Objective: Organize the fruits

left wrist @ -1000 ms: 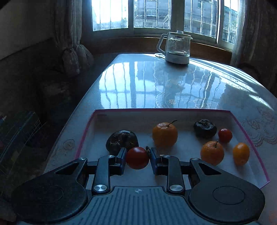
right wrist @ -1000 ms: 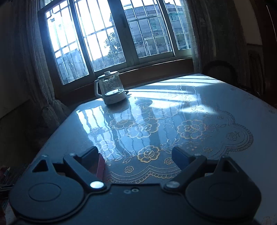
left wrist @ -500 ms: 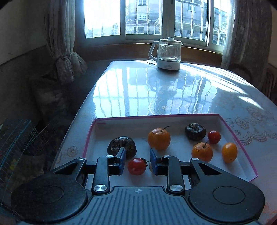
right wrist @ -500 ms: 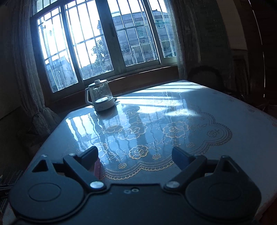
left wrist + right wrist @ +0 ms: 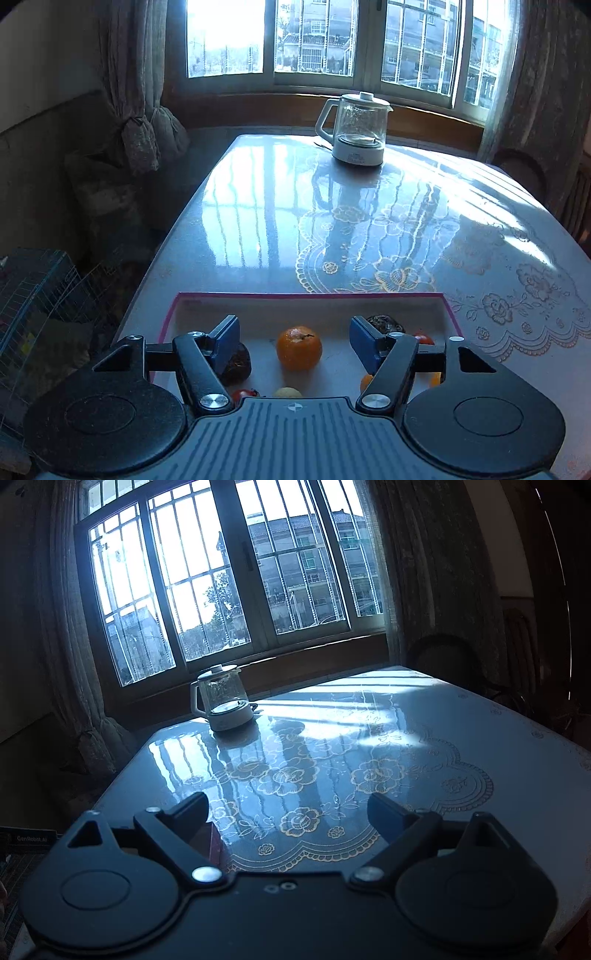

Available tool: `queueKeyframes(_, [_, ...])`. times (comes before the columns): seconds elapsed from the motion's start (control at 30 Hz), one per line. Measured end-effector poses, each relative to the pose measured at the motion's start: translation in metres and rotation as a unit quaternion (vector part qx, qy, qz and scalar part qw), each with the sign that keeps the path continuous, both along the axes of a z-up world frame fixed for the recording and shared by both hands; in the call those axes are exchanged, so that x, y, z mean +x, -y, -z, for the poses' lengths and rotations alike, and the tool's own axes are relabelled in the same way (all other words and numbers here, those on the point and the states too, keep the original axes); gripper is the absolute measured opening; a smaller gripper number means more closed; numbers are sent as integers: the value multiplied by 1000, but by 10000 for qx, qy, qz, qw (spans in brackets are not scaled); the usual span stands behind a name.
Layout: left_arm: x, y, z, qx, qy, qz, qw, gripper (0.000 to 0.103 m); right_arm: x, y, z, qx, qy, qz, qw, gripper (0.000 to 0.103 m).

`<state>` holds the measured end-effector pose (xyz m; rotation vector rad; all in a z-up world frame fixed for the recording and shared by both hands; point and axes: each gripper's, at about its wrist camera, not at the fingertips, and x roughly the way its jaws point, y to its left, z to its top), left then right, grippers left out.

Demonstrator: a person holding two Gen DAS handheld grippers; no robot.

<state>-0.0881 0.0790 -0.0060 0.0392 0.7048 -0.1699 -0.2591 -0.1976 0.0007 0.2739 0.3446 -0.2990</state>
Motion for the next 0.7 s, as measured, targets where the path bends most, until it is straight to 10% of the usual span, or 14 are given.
queueKeyframes(0.7, [20,9,-12,411,-1,-196,9990,103,2,-7,-5,-20,122,-175,9998,99])
